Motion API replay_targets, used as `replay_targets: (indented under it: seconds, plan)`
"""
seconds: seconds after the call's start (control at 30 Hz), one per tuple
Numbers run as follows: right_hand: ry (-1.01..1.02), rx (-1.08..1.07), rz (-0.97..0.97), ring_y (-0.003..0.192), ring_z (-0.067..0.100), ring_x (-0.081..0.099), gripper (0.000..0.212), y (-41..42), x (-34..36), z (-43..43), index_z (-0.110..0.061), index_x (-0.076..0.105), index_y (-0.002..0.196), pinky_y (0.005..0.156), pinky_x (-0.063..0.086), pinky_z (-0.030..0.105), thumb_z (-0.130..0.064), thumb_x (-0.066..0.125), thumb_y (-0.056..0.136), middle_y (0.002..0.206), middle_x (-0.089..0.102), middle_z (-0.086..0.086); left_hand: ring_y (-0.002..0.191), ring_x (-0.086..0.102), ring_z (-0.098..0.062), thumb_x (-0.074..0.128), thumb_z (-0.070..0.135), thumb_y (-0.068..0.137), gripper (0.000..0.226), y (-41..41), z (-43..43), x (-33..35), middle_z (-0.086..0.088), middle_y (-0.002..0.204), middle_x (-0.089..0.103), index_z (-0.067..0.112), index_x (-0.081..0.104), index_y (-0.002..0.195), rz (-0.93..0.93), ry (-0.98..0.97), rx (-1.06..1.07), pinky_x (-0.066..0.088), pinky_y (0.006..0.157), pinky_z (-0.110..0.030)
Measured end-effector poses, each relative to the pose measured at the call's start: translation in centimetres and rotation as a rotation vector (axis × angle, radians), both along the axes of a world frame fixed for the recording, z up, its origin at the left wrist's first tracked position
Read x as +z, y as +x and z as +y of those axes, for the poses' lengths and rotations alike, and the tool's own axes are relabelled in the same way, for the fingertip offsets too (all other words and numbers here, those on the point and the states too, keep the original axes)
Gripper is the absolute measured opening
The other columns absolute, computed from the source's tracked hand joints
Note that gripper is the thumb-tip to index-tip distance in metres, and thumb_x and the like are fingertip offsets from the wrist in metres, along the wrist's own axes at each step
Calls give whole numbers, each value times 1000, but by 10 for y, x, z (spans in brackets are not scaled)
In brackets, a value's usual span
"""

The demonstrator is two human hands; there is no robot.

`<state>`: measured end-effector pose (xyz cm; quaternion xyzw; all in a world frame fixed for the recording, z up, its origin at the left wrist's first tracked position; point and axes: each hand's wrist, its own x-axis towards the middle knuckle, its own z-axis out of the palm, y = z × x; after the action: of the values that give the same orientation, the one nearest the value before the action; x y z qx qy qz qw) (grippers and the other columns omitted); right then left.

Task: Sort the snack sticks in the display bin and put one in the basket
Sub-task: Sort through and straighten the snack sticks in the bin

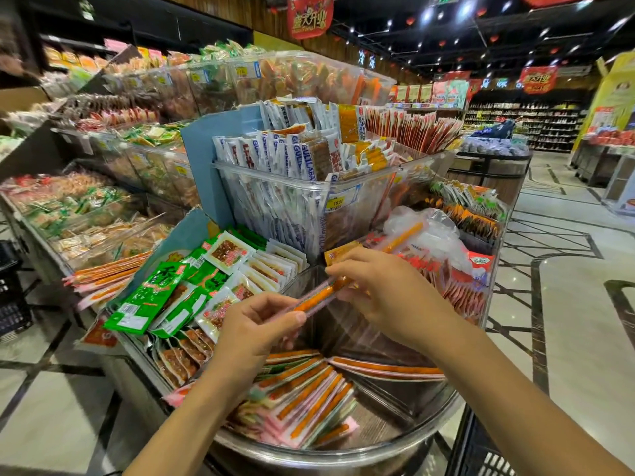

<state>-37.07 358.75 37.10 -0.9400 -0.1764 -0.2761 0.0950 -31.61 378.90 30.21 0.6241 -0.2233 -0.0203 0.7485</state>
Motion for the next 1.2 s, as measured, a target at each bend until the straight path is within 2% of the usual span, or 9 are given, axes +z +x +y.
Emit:
replay_targets:
  seconds: [0.1, 0.2, 0.27, 0.37, 0.53, 0.63, 0.77, 1.0, 1.2]
  plan:
    - [94, 22, 24, 92, 14, 63, 20, 2, 4, 5, -22, 74, 107, 77, 53, 39, -21, 77, 87, 101, 69, -6, 59, 62, -15, 88, 8, 64, 19, 4, 12, 15, -5, 67, 67, 12, 78, 79, -14, -65, 20, 53, 51, -24]
    - [229, 28, 26, 77, -11, 54, 12, 3, 8, 14, -21, 74, 97, 69, 37, 10, -22, 79, 86, 81, 60, -20, 56, 56, -15, 93, 23, 62, 26, 10, 18, 30, -6, 64, 63, 12, 80, 81, -52, -156, 13, 50, 53, -23]
    - [352, 7, 43, 73, -16, 53, 8, 2, 11, 18, -18, 74, 94, 66, 36, 5, -20, 78, 87, 70, 53, -25, 60, 57, -16, 94, 34, 56, 37, 13, 17, 38, -7, 69, 66, 14, 79, 83, -91, -176, 6, 50, 54, -23]
    - [575, -14, 68, 63, -5, 58, 6, 3, 13, 19, -19, 73, 86, 60, 40, 9, -19, 79, 84, 69, 63, -14, 72, 66, -15, 89, 25, 62, 28, 11, 7, 40, -7, 82, 74, 20, 80, 88, -83, -106, 6, 53, 56, -24]
    - [817, -26, 83, 71, 14, 68, 13, 8, 6, 15, -16, 69, 80, 65, 54, 25, -15, 82, 81, 76, 72, 0, 81, 71, -12, 81, 3, 79, 22, -11, -27, 15, -6, 91, 78, 12, 76, 99, -47, 132, -141, 54, 68, -22]
    - [905, -21, 107, 65, 9, 67, 13, 5, 2, 12, -7, 69, 83, 59, 53, 20, -13, 81, 84, 77, 72, 5, 78, 71, -14, 78, 4, 84, 13, -14, -38, 3, -8, 86, 77, 11, 75, 95, -67, 182, -138, 55, 66, -24]
    - [956, -13, 123, 57, 8, 62, 15, 1, 3, 6, -4, 66, 86, 55, 50, 20, -15, 77, 88, 70, 68, 5, 74, 68, -16, 77, 10, 86, 6, -7, -40, 0, -12, 83, 74, 16, 76, 88, -115, 267, -95, 57, 65, -30]
    - [1026, 17, -34, 52, 8, 57, 8, -1, 35, -12, -7, 69, 90, 52, 47, 19, -15, 70, 94, 63, 64, -4, 67, 61, -3, 78, 13, 86, 6, 1, -34, -7, 9, 70, 69, 16, 75, 81, -230, 448, -153, 46, 67, -18]
    - [919, -36, -86, 48, 11, 57, 23, -6, 38, -27, -7, 76, 83, 51, 41, 15, -16, 63, 99, 57, 66, 10, 76, 69, -15, 76, 19, 88, 6, 12, -34, -8, 1, 79, 73, 22, 74, 83, -332, 538, -95, 55, 77, -36]
